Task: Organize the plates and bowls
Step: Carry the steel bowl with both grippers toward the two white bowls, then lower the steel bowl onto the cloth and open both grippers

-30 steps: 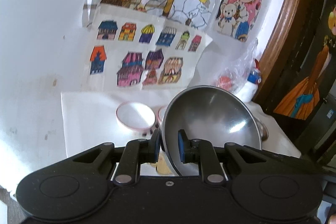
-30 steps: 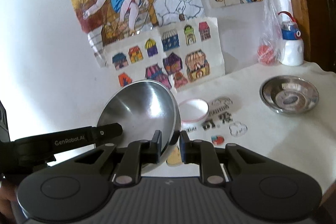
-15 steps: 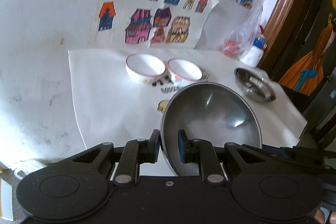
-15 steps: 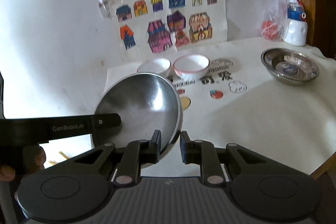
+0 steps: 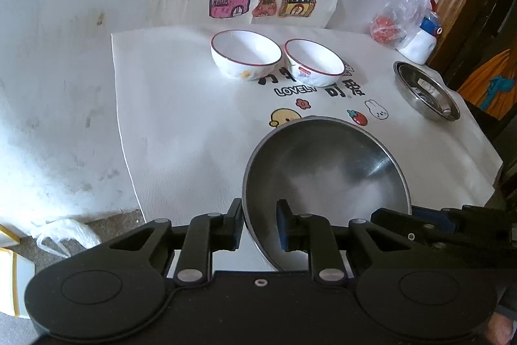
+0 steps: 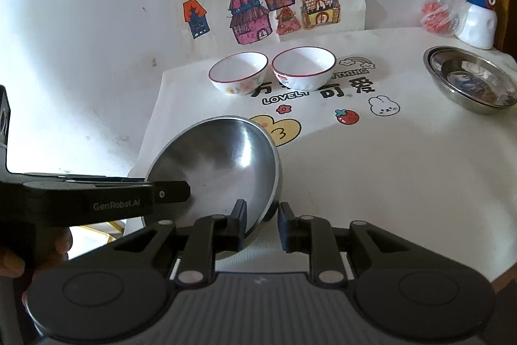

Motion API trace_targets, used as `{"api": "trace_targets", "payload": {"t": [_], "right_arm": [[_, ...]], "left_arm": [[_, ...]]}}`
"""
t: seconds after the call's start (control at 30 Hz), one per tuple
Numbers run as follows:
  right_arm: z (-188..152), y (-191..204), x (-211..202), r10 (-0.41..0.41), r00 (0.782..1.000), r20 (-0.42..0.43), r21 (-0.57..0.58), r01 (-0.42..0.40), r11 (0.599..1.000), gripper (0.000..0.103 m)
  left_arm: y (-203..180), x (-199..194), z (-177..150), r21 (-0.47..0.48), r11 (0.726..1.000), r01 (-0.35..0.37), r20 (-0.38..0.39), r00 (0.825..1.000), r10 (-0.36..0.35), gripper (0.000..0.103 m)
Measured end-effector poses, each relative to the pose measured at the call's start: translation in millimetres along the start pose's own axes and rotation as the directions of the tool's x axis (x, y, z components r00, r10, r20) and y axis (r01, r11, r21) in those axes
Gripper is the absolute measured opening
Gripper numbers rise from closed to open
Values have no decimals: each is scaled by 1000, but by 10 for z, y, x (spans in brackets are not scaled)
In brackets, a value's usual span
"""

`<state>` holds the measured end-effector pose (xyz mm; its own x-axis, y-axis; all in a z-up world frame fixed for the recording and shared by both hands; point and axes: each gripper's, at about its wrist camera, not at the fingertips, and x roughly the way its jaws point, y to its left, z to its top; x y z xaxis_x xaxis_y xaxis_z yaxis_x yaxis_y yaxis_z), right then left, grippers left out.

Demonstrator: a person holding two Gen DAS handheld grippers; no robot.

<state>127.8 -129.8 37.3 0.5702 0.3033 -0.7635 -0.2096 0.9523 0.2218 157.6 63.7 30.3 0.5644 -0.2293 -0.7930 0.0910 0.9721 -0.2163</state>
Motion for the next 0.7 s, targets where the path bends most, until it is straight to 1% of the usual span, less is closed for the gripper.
{"api": "trace_targets", "payload": {"t": [0.3, 0.47, 0.53, 0.57, 0.6, 0.63, 0.7], "right_arm": [[57, -83, 102, 31, 999, -22, -13, -31, 999, 30], [62, -96, 104, 38, 999, -17, -29, -39, 999, 30], [66, -117, 101, 40, 999, -15, -26, -40, 999, 34], [72, -134, 98, 45, 999, -15, -22, -45, 999, 35], [75, -154, 89, 48, 999, -15, -19, -49, 999, 38], [81, -170, 80, 50, 999, -15, -16, -50, 999, 42], [100, -201, 57, 51, 999, -9, -12, -51, 999, 49]], "left_arm": [[-89, 9, 9, 67, 998, -20, 2, 1000, 20, 24], [-97, 22, 16, 85, 996, -21, 1, 1000, 21, 24], [-94, 33, 27, 92, 995, -30, -2, 1000, 30, 25], [-90, 32, 32, 94, 995, -32, 0, 999, 32, 27], [-81, 27, 43, 94, 995, -35, 2, 999, 35, 31], [-76, 18, 49, 94, 995, -36, 4, 999, 36, 33], [-48, -15, 70, 98, 995, -36, 14, 999, 35, 40]]}}
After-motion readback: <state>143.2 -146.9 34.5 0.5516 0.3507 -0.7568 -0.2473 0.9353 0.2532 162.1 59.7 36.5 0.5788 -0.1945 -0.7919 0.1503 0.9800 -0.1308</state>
